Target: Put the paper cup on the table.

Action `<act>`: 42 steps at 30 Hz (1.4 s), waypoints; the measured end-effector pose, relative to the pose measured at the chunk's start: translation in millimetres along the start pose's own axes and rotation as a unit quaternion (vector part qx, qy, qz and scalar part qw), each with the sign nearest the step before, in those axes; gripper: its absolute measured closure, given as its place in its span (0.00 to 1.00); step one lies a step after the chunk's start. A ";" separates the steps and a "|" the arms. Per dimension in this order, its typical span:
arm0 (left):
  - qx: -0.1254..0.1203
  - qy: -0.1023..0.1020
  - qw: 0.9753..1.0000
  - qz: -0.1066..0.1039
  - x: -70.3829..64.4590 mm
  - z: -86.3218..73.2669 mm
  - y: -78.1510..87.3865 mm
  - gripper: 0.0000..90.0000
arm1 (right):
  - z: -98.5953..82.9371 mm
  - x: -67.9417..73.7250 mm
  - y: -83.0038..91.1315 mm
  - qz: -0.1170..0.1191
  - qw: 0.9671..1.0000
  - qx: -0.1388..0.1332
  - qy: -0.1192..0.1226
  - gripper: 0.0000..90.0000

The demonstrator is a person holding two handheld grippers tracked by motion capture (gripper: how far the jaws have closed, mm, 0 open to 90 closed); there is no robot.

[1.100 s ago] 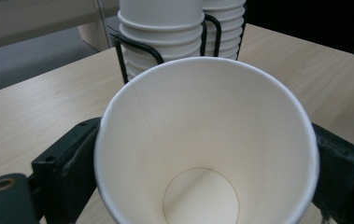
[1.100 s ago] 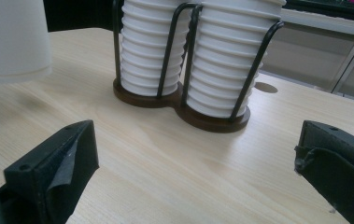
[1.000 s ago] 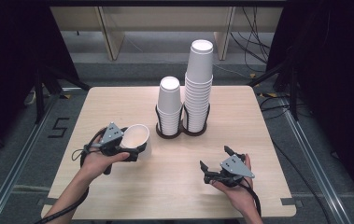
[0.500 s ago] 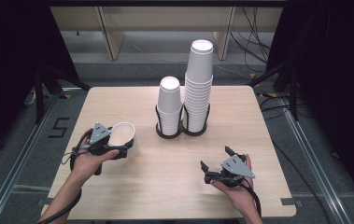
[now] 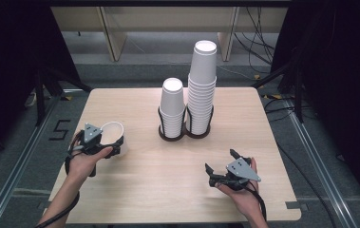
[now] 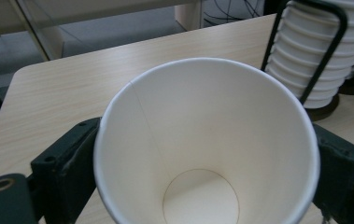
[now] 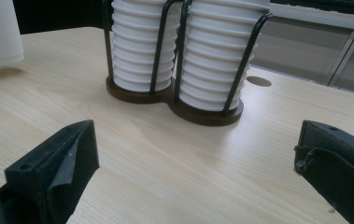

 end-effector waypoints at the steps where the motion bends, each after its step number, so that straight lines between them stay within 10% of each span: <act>1: 0.002 0.001 1.000 0.005 2.0 -0.7 -1.1 0.10 | -0.5 0.1 0.5 0.000 1.000 0.004 0.001 0.01; 13: 0.018 -0.008 0.998 0.053 18.3 -8.6 -9.1 0.09 | -1.7 1.8 -0.8 0.002 1.000 0.004 0.002 0.01; 42: 0.022 -0.020 0.999 0.037 17.3 -13.7 -16.2 0.02 | -3.2 2.7 -1.3 0.004 1.000 0.008 0.001 0.01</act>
Point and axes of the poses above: each handheld gripper's, and its own axes: y roughly backward along the jaws, z roughly out of its top, x roughly to its left, the point moved 8 cm from there along -y, roughly forward along the jaws, and after that the axes turned 14 degrees about z, right-handed, at the moved point
